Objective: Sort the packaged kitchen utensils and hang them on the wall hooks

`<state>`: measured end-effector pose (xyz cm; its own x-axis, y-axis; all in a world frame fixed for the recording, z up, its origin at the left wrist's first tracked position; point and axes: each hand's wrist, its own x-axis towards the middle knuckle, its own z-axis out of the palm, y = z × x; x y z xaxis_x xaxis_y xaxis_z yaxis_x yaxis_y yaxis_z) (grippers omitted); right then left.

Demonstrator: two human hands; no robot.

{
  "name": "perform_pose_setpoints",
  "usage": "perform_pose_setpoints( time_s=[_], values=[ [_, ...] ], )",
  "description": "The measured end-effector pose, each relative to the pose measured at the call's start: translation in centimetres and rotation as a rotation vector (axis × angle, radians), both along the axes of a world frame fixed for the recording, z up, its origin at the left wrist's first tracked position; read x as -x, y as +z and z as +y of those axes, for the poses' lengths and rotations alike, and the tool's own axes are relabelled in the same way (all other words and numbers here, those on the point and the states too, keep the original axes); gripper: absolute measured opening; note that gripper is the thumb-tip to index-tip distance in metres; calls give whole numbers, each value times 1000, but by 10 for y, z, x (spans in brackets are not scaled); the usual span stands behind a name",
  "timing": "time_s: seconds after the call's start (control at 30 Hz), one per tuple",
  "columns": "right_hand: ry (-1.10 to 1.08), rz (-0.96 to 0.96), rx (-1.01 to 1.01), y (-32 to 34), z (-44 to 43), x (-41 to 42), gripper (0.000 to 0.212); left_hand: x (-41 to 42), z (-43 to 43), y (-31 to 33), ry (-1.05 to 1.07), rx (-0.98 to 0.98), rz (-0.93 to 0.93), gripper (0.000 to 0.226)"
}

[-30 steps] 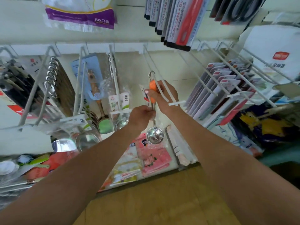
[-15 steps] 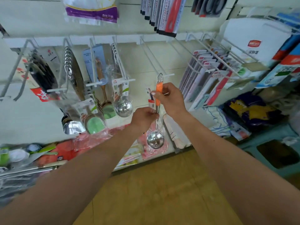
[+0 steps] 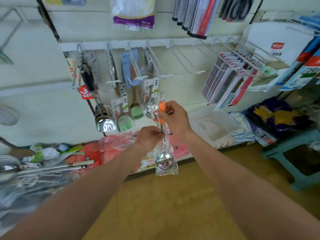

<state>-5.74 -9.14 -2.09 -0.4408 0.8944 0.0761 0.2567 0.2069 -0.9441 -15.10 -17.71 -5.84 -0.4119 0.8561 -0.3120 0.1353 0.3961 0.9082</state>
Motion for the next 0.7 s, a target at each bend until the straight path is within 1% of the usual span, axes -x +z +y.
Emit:
perform_pose_setpoints(
  time_s=[0.2,0.33,0.4,0.53,0.6,0.7],
  values=[
    [196,-49,38,-7,-92,110,22,93,-113,-9,155,40,28,12],
    [350,-49,60,-13,-179,203,22,167,-210,-14,305,48,35,16],
    [440,-67,59,-16,-230,248,23,202,-265,-19,391,78,42,17],
    [672,-95,48,-23,-347,325,17,258,-391,-32,624,75,-24,15],
    [791,-107,36,-30,-413,356,15,276,-460,-40,737,66,-61,12],
    [962,-108,27,-45,-515,387,13,291,-564,-56,897,89,-103,15]
  ],
)
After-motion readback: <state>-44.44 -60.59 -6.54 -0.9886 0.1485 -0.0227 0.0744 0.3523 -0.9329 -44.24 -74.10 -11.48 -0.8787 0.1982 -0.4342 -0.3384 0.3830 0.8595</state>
